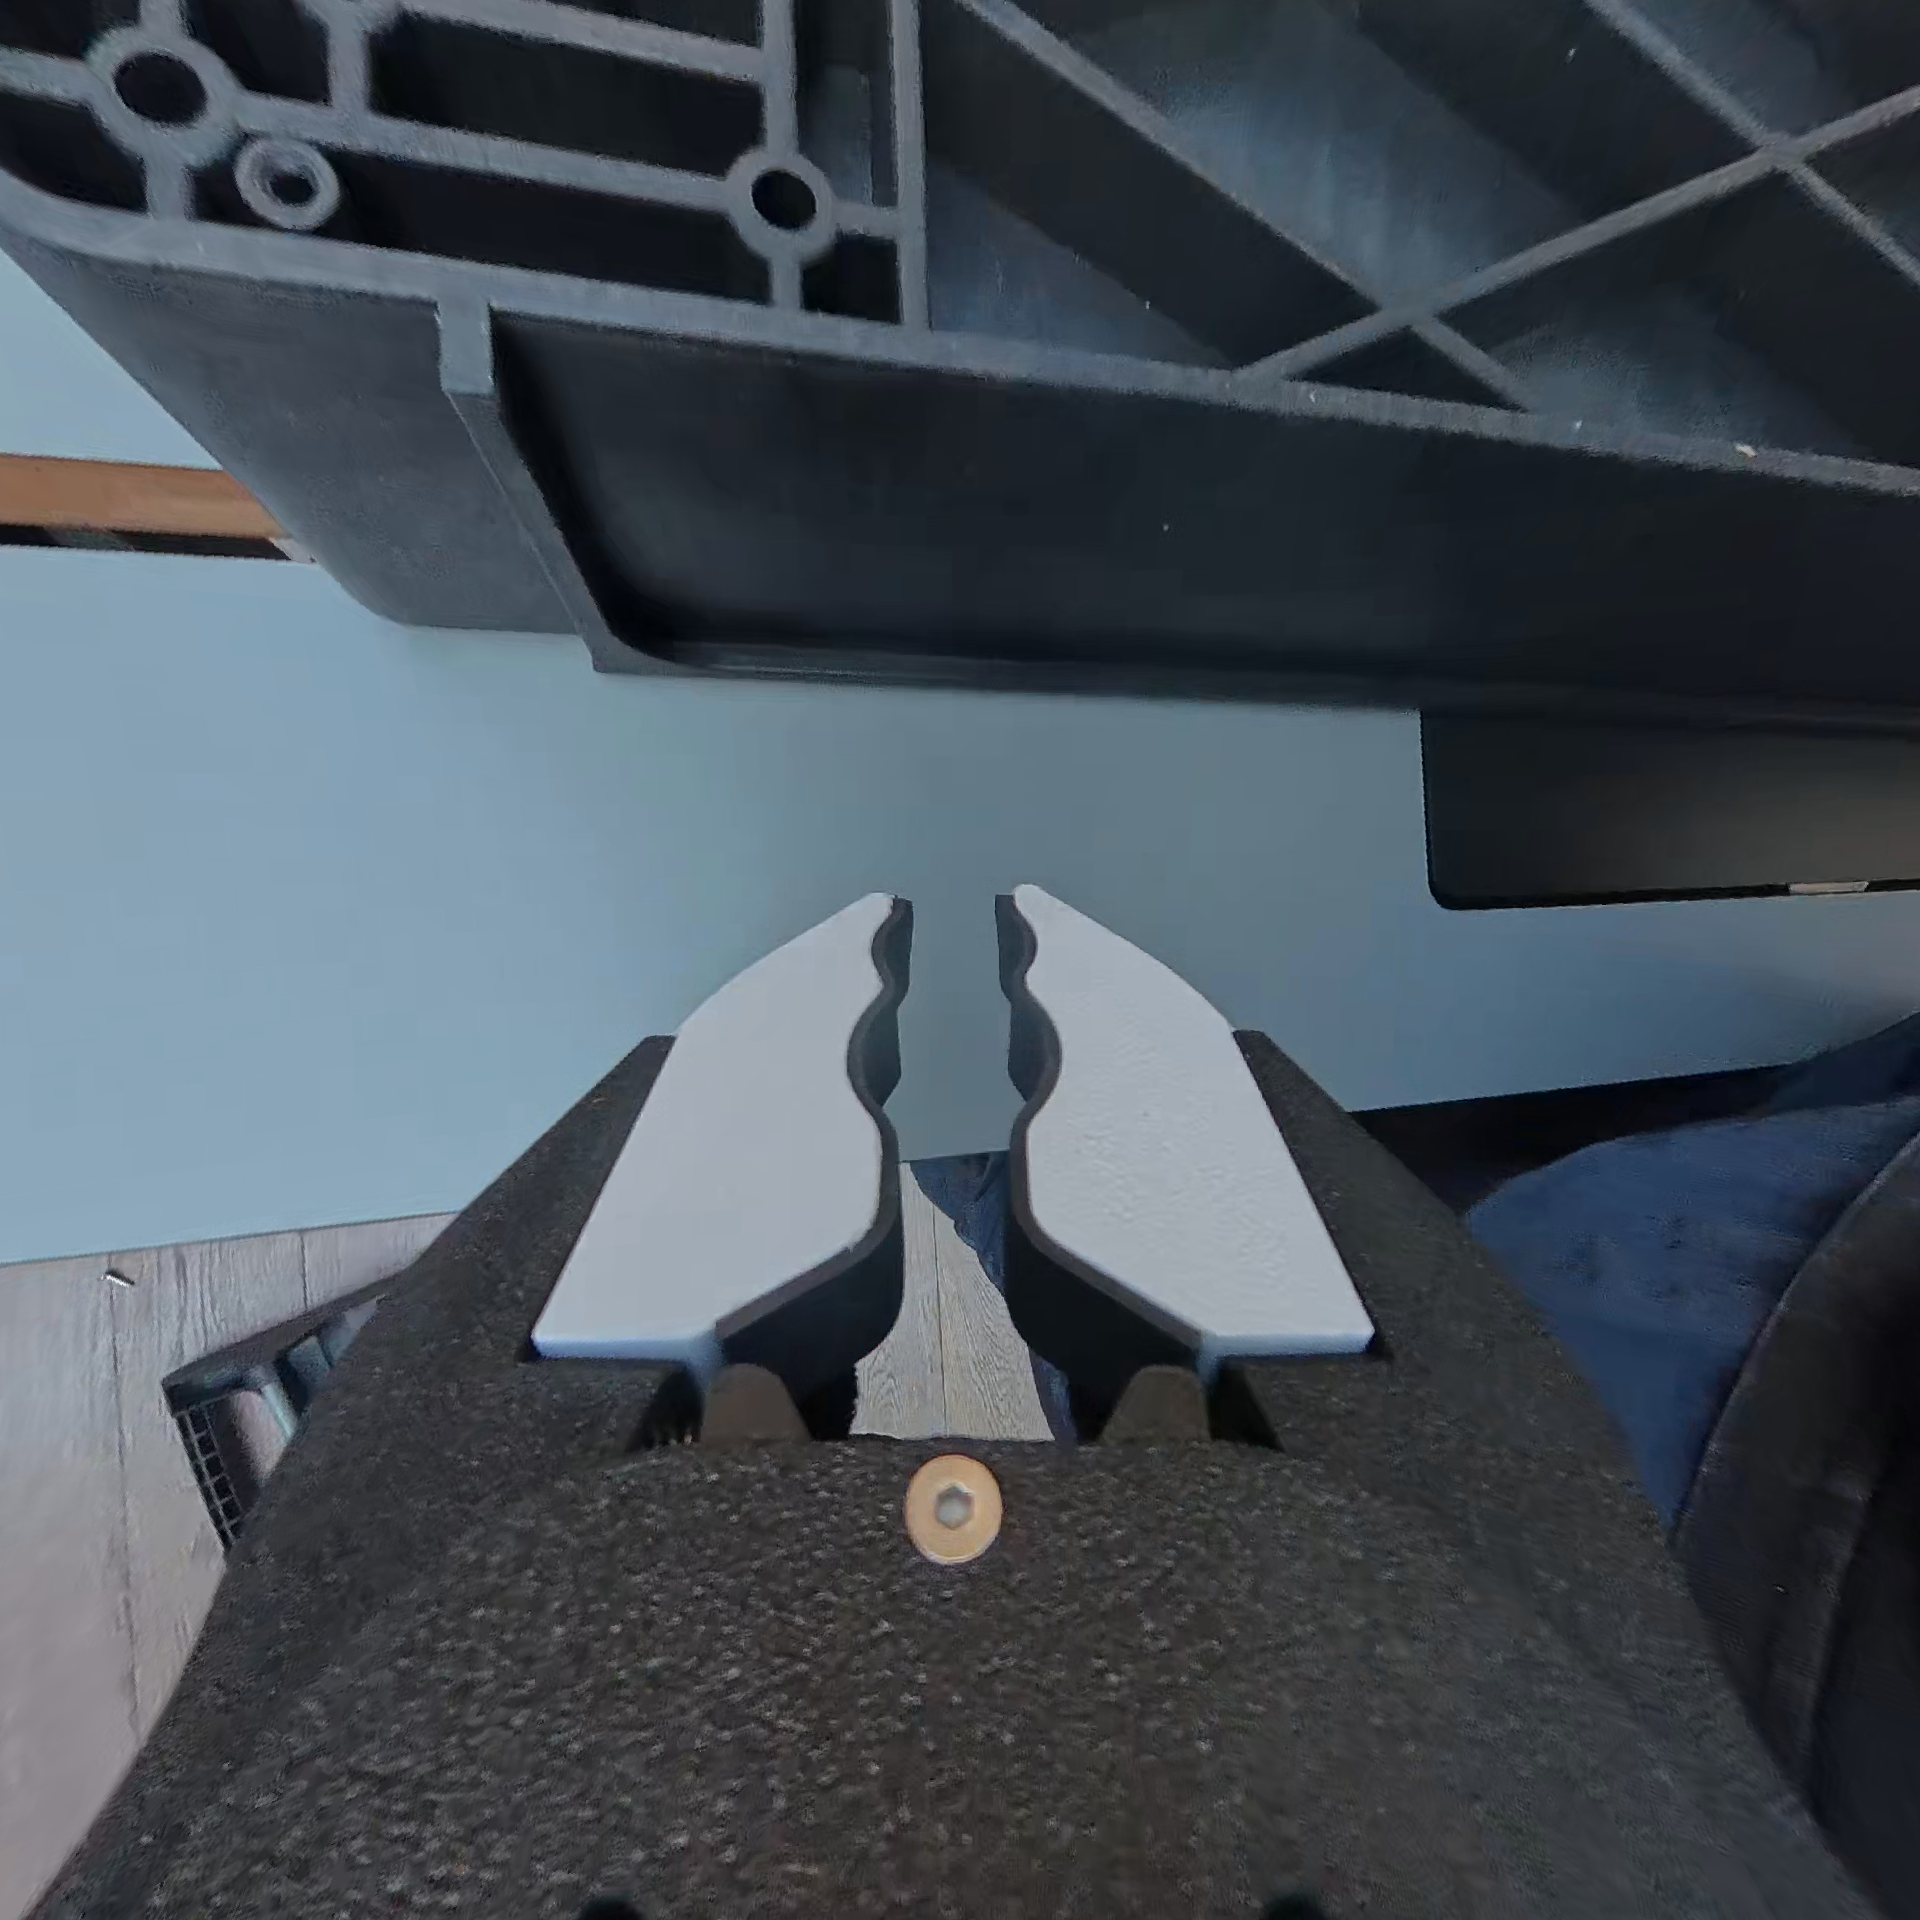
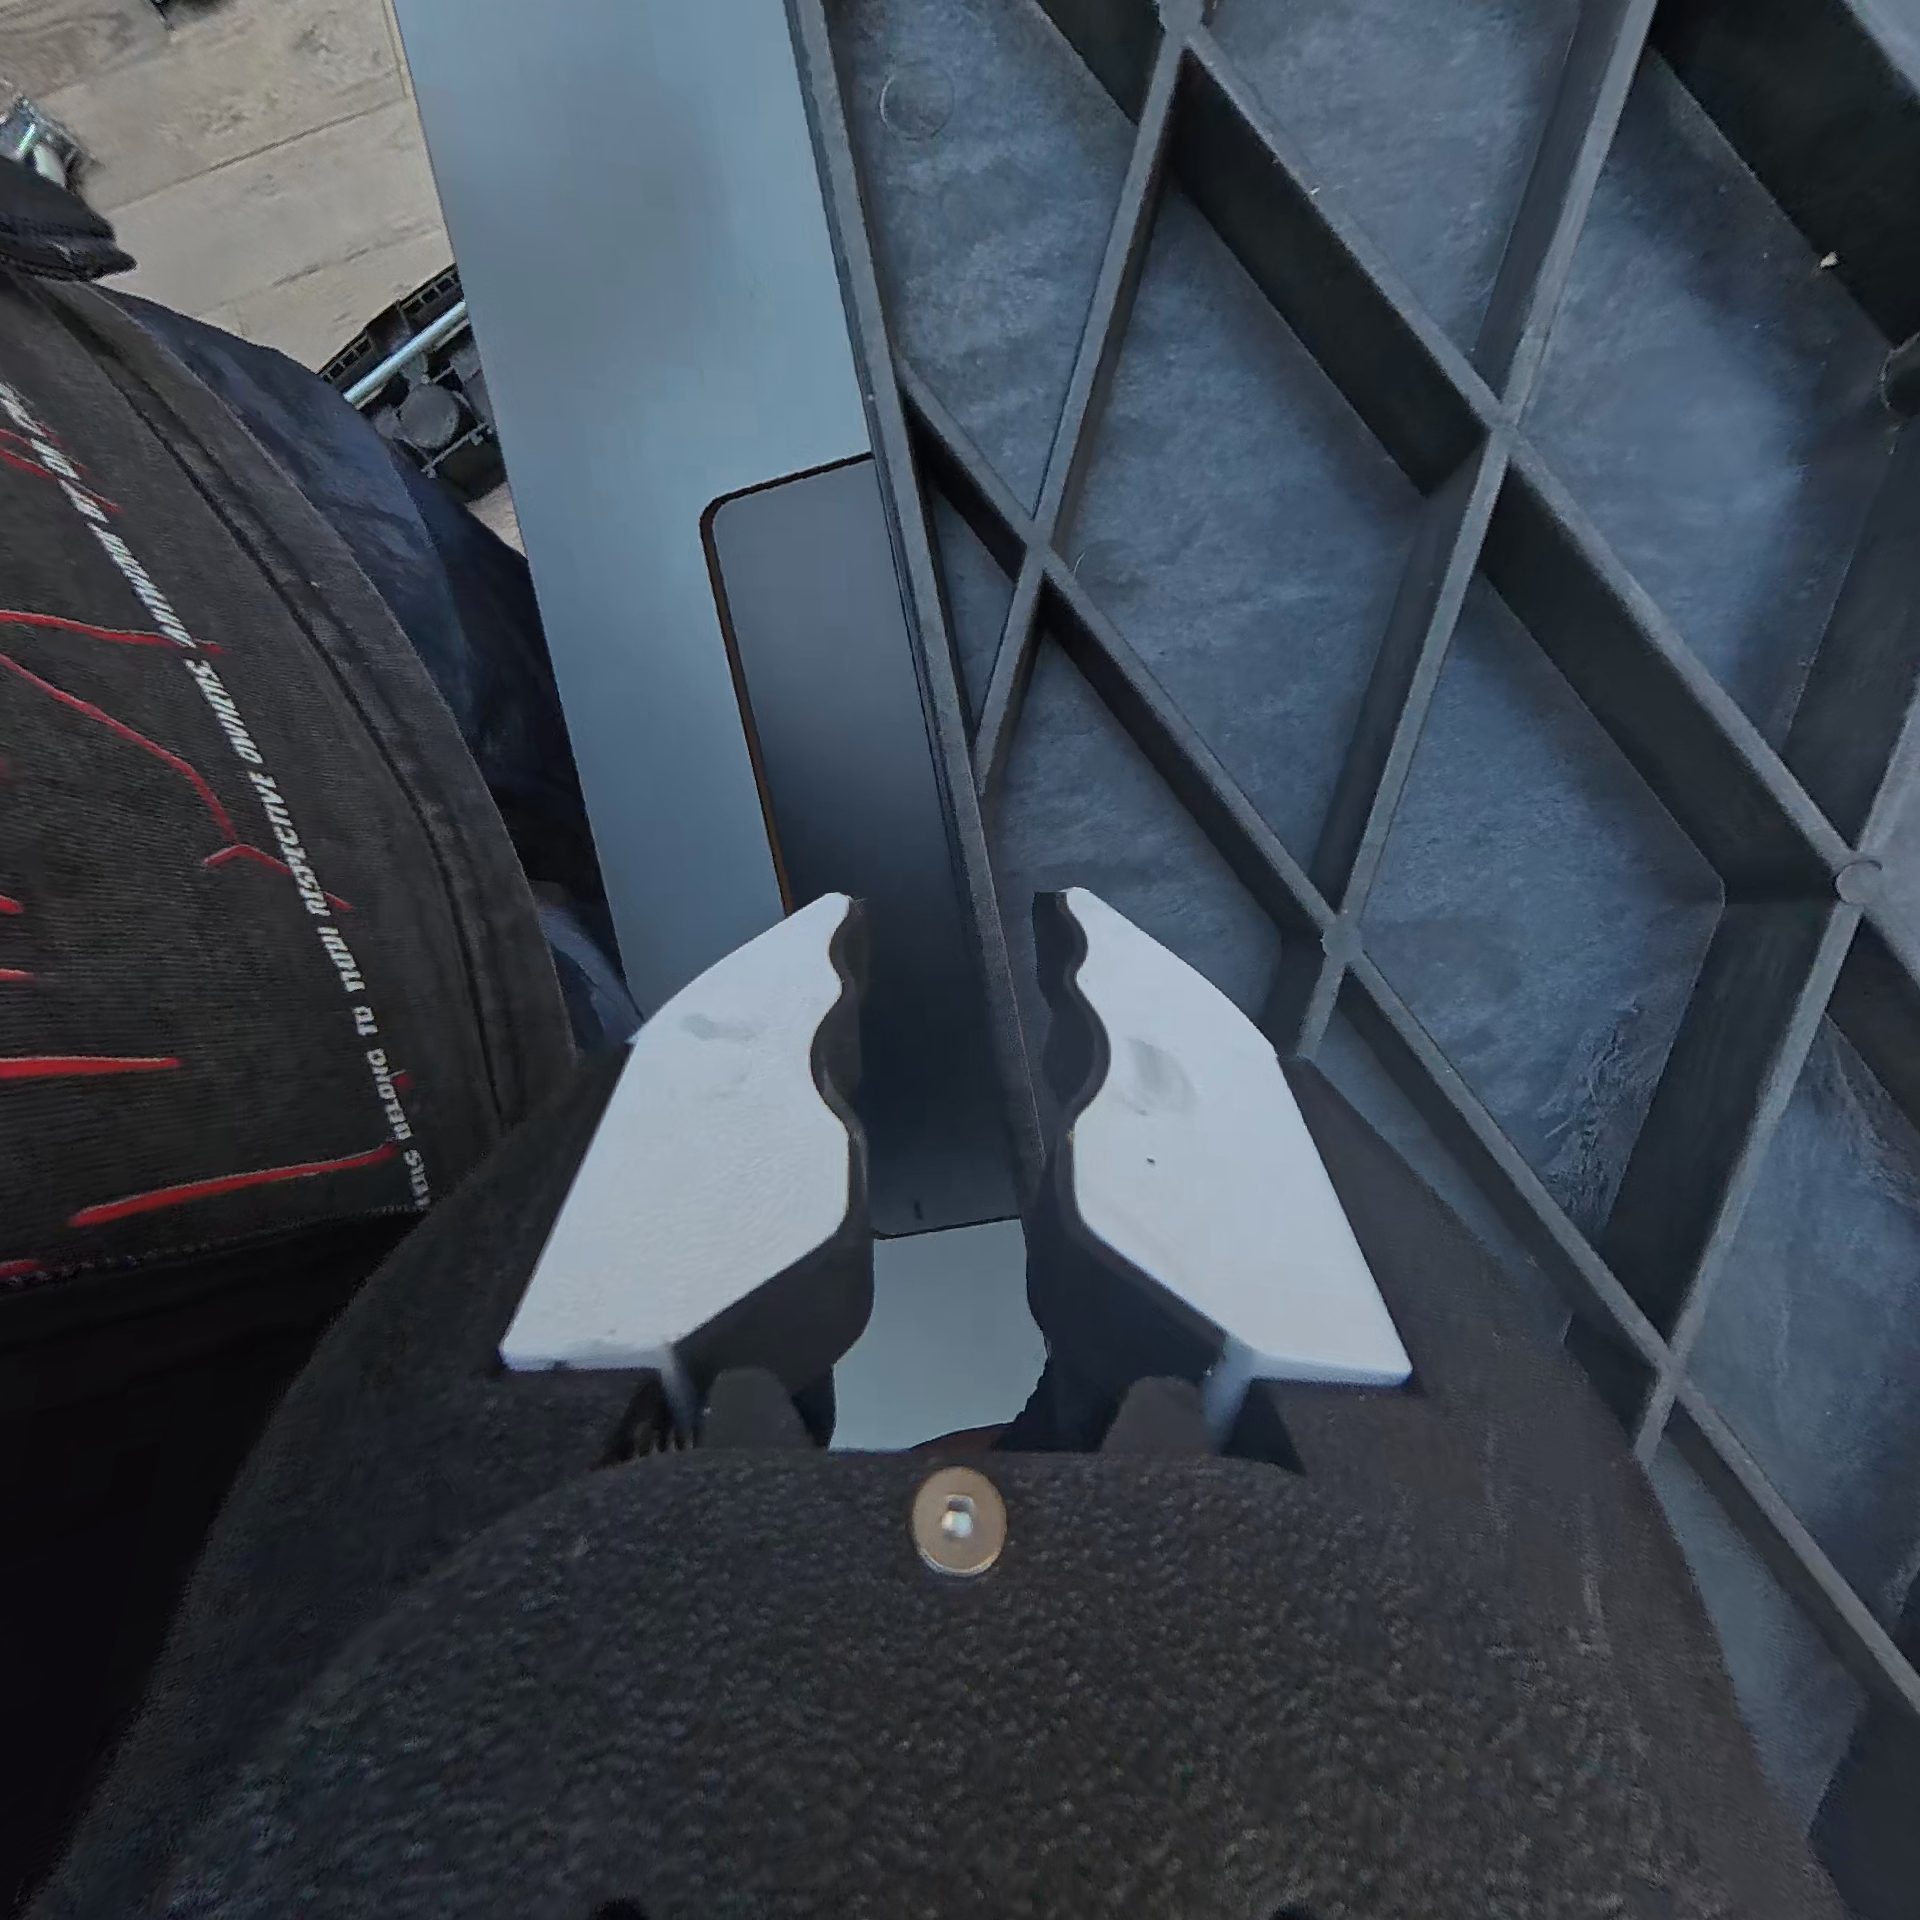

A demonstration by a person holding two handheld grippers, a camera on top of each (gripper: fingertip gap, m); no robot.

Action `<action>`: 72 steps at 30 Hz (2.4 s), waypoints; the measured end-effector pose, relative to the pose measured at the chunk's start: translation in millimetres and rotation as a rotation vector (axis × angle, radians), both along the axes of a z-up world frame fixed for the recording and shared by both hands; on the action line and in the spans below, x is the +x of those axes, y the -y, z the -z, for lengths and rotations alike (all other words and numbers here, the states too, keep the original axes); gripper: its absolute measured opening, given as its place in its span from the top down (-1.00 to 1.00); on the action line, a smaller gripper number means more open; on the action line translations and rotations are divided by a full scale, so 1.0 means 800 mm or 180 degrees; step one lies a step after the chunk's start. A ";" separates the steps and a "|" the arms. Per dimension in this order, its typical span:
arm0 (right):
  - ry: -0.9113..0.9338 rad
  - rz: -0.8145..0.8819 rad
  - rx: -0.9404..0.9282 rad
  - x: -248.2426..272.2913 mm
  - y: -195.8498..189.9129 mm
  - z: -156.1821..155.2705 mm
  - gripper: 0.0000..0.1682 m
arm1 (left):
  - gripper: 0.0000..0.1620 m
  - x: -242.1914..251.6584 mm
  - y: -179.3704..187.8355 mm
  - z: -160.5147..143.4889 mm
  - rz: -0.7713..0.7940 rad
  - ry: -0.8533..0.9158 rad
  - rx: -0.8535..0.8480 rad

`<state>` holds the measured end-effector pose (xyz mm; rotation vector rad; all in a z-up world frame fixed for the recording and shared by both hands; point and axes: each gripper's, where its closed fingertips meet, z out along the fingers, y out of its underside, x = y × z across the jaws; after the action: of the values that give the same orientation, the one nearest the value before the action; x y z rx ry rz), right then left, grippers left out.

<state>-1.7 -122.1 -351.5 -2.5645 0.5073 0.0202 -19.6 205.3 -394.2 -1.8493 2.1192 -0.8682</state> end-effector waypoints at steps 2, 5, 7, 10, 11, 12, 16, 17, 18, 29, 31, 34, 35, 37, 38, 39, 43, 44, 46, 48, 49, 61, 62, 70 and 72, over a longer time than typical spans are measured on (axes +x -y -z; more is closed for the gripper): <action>0.0005 -0.0112 0.0011 -0.004 -0.001 0.001 0.63 | 0.80 -0.013 0.004 0.001 -0.0105 -0.0005 -0.0022; 0.0007 -0.0230 0.0070 -0.007 -0.006 0.003 0.63 | 0.80 -0.018 0.001 -0.012 -0.0342 0.0116 -0.0073; 0.0043 -0.0313 0.0113 -0.006 -0.013 0.003 0.63 | 0.80 -0.013 -0.008 -0.027 -0.0485 0.0244 -0.0101; 0.0104 -0.0426 0.0113 -0.001 -0.022 0.004 0.63 | 0.80 0.004 -0.034 -0.052 -0.0605 0.0440 -0.0061; 0.0111 -0.0425 0.0113 0.002 -0.026 0.002 0.63 | 0.80 0.014 -0.047 -0.060 -0.0623 0.0510 -0.0035; 0.0110 -0.0398 0.0130 0.004 -0.030 0.000 0.63 | 0.80 0.026 -0.061 -0.067 -0.0635 0.0569 -0.0003; 0.0072 -0.0228 0.0268 0.011 -0.049 -0.010 0.64 | 0.77 0.093 -0.122 -0.083 -0.0647 0.0735 0.0115; 0.0076 -0.0193 0.0283 0.012 -0.054 -0.011 0.64 | 0.77 0.113 -0.137 -0.084 -0.0635 0.0766 0.0131; 0.0085 -0.0157 0.0293 0.014 -0.059 -0.011 0.65 | 0.77 0.134 -0.152 -0.084 -0.0616 0.0798 0.0144; 0.0098 0.0773 0.0115 0.055 -0.146 -0.025 0.68 | 0.79 0.336 -0.241 -0.006 -0.0261 0.0716 0.0137; 0.0076 0.0890 0.0100 0.058 -0.162 -0.027 0.68 | 0.79 0.354 -0.241 0.012 -0.0196 0.0682 0.0202; 0.0035 0.0978 0.0065 0.060 -0.180 -0.028 0.69 | 0.80 0.374 -0.239 0.031 -0.0170 0.0664 0.0302; 0.0029 0.0986 0.0054 0.060 -0.185 -0.029 0.69 | 0.81 0.379 -0.238 0.034 -0.0157 0.0679 0.0345; -0.0010 0.0973 0.0030 0.060 -0.194 -0.031 0.70 | 0.81 0.390 -0.237 0.041 -0.0122 0.0705 0.0431; -0.0031 0.0963 0.0015 0.061 -0.198 -0.032 0.70 | 0.81 0.395 -0.236 0.044 -0.0116 0.0712 0.0453; -0.0045 0.0954 0.0001 0.062 -0.201 -0.033 0.70 | 0.81 0.401 -0.234 0.047 -0.0116 0.0713 0.0456; -0.0091 0.0931 -0.0014 0.068 -0.213 -0.036 0.71 | 0.83 0.419 -0.236 0.059 -0.0241 0.0673 0.0456; -0.0098 0.0925 -0.0016 0.069 -0.216 -0.037 0.71 | 0.84 0.423 -0.237 0.062 -0.0280 0.0660 0.0452; -0.0100 0.0919 -0.0024 0.072 -0.221 -0.039 0.71 | 0.86 0.426 -0.238 0.068 -0.0340 0.0628 0.0429; -0.0109 0.0928 -0.0017 0.074 -0.227 -0.041 0.71 | 0.87 0.429 -0.236 0.070 -0.0364 0.0637 0.0386; -0.0111 0.0931 -0.0002 0.075 -0.230 -0.043 0.71 | 0.88 0.431 -0.234 0.070 -0.0357 0.0652 0.0390; -0.0123 0.0933 0.0062 0.084 -0.241 -0.041 0.70 | 0.90 0.430 -0.228 0.079 -0.0373 0.0560 0.0486; -0.0124 0.0932 0.0066 0.084 -0.241 -0.041 0.70 | 0.90 0.429 -0.227 0.079 -0.0376 0.0550 0.0490; -0.0109 0.0934 0.0098 0.083 -0.237 -0.042 0.70 | 0.92 0.421 -0.227 0.090 -0.0375 0.0417 0.0571; -0.0103 0.0924 0.0099 0.083 -0.236 -0.042 0.70 | 0.92 0.421 -0.227 0.090 -0.0371 0.0423 0.0582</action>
<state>64.7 66.7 -318.2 -2.4399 0.8792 -0.0326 317.1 386.8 -466.6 -1.7520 1.9210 -0.7234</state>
